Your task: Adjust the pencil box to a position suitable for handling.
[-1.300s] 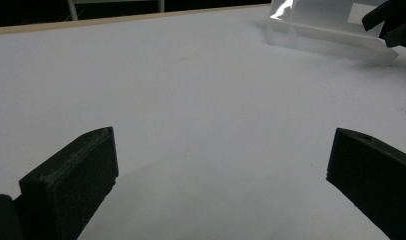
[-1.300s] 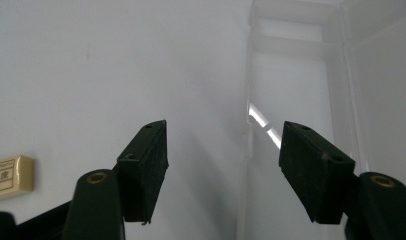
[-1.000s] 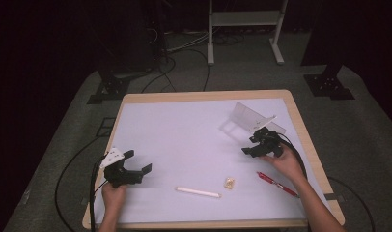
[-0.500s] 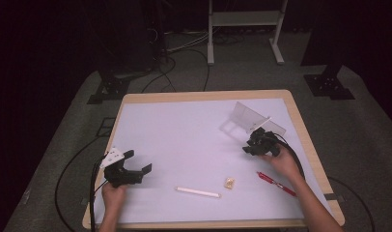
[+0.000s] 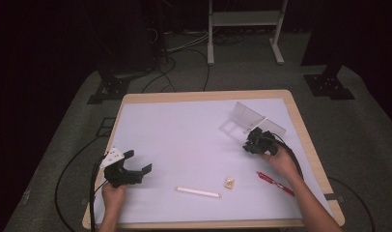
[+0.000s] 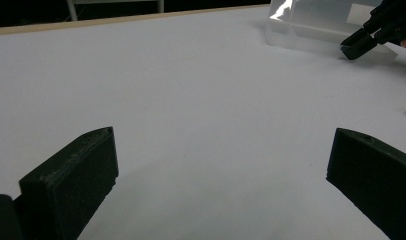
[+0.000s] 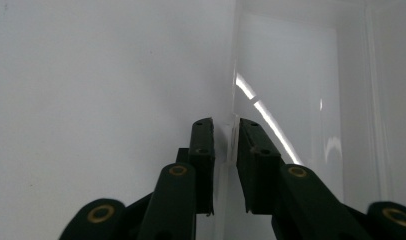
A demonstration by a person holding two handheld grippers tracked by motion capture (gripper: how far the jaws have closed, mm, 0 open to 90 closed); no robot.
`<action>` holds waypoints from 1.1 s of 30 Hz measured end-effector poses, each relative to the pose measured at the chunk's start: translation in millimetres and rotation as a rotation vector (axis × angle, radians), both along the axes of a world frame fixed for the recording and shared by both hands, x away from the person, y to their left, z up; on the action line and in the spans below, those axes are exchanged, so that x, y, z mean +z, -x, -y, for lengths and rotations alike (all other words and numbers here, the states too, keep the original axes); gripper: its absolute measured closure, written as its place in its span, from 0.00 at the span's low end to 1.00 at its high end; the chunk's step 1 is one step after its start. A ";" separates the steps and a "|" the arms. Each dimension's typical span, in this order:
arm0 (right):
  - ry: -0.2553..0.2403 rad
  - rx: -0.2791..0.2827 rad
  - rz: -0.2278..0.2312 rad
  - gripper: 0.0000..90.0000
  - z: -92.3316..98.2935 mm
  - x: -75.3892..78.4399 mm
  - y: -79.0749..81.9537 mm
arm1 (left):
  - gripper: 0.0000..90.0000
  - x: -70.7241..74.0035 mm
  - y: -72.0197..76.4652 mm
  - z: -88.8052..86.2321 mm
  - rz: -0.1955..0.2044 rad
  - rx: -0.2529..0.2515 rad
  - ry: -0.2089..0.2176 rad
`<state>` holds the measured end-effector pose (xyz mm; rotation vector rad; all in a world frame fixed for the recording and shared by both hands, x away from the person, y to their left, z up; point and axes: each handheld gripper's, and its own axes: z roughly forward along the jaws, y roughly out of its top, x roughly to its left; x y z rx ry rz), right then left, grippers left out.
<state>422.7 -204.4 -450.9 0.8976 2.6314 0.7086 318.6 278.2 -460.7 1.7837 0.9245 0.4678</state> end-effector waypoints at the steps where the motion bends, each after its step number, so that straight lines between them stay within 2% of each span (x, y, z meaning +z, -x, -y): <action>1: 0.004 0.001 0.000 0.87 0.0 -0.2 -0.1 | 0.00 -0.1 0.0 0.2 0.001 0.000 0.001; 5: 0.014 -0.002 0.015 0.92 0.2 -0.3 0.3 | 0.00 0.0 0.1 0.0 0.001 -0.001 0.000; 22: 0.000 -0.024 0.019 0.96 6.1 1.5 0.5 | 0.00 0.0 0.0 0.0 0.001 0.001 -0.001; 33: -0.046 -0.041 0.048 0.96 11.0 9.1 2.8 | 0.00 -0.1 -0.2 0.0 0.001 0.002 0.001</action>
